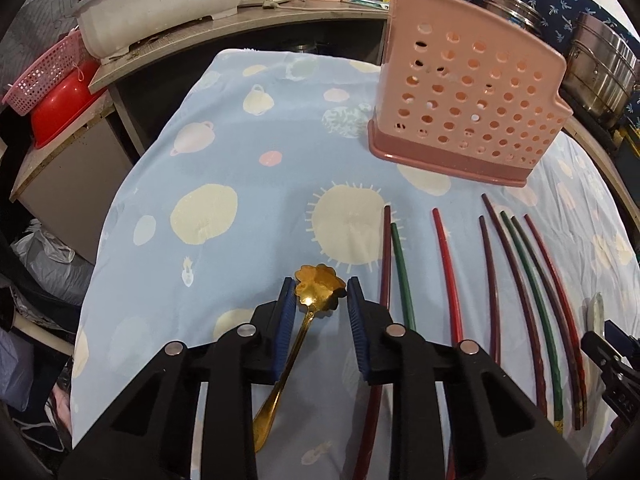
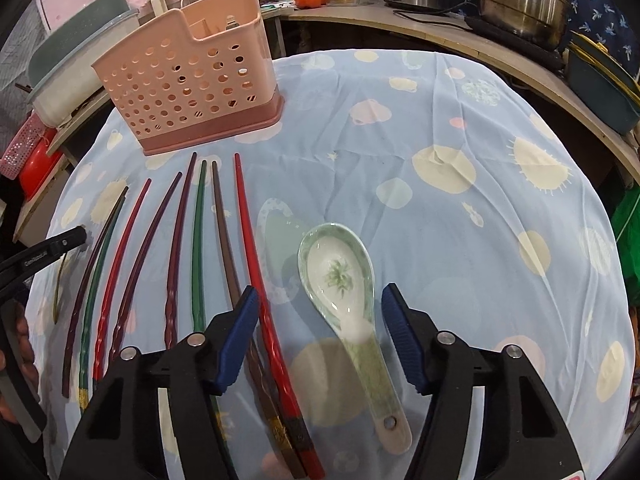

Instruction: Organize utensils

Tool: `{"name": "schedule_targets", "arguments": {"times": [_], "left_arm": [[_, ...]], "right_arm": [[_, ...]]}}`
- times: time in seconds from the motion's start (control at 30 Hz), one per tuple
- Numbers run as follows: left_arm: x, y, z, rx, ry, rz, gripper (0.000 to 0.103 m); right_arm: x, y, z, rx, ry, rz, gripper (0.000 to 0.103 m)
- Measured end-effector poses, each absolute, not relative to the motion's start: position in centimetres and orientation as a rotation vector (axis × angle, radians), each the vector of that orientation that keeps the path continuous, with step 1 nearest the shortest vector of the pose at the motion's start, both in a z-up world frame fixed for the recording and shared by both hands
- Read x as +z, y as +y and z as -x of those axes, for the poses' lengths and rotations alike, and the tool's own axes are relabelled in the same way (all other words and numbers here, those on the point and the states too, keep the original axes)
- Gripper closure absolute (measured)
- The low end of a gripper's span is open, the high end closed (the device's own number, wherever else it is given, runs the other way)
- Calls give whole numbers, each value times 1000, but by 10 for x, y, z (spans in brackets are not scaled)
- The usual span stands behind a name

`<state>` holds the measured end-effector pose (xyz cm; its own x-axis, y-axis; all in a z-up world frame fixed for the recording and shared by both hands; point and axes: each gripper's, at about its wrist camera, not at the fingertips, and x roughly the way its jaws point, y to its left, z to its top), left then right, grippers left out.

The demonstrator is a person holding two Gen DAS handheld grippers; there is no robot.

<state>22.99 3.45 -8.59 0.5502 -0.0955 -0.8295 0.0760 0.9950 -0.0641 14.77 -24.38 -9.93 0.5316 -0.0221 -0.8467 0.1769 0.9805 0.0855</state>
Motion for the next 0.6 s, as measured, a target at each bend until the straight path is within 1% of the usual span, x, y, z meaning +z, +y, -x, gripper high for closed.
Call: {"name": "schedule_targets", "arguments": {"times": [0.07,0.2,0.43,0.47,0.5,0.6], "left_arm": [[-80,35,-227,-105,972,24,78],[-66,33,-216,-112,945,25,78],[-34,33,-190,-134,888,45,78],[-30,33,-187,-135,880,44,80],[-26,33,-184,-140,872,46,90],[-15,35,-176,-145,858,63,91]], "right_arm": [[-99,-244,-150,-118,1007,-165,47],[-94,-249,-140,-118,1003,-190,48],[-91,-258,-121,-118,1012,-242,58],[-91,-258,-119,-117,1011,-244,59],[-90,-258,-118,-116,1012,-244,60],[-89,-257,-112,-112,1011,-243,65]]}}
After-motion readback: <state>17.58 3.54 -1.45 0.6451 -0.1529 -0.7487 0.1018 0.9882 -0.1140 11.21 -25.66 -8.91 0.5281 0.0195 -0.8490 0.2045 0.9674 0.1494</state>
